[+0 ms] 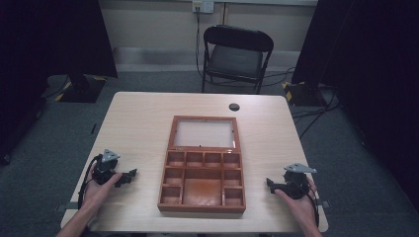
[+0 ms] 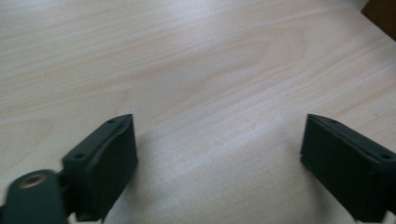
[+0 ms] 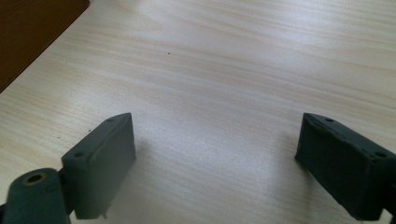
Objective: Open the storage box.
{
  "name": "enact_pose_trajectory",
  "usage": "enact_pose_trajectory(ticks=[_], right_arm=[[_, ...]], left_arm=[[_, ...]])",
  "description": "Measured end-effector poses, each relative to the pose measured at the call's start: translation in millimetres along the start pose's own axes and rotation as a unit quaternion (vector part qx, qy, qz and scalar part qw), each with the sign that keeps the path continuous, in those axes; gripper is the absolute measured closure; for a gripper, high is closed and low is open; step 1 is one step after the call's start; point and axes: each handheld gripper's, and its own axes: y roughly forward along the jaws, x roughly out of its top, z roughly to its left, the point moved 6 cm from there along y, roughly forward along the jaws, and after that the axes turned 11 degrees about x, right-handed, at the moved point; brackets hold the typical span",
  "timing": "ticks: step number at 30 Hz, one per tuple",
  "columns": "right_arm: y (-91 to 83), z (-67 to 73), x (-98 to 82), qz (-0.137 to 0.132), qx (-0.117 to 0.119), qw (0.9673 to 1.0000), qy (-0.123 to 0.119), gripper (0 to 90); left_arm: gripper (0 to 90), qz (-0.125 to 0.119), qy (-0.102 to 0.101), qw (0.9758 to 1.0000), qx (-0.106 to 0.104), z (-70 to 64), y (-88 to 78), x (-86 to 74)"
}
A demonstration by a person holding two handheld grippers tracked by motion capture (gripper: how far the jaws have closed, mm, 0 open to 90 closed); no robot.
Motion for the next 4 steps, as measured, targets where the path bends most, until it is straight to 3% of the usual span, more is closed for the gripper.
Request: enact_pose_trajectory(ticks=[4], right_arm=[[1.2, -0.1, 0.0, -0.004, 0.0, 1.0, 0.0, 9.2]], left_arm=[[6.9, -0.001, 0.003, 1.0, -0.009, -0.6, 0.7, 0.6]])
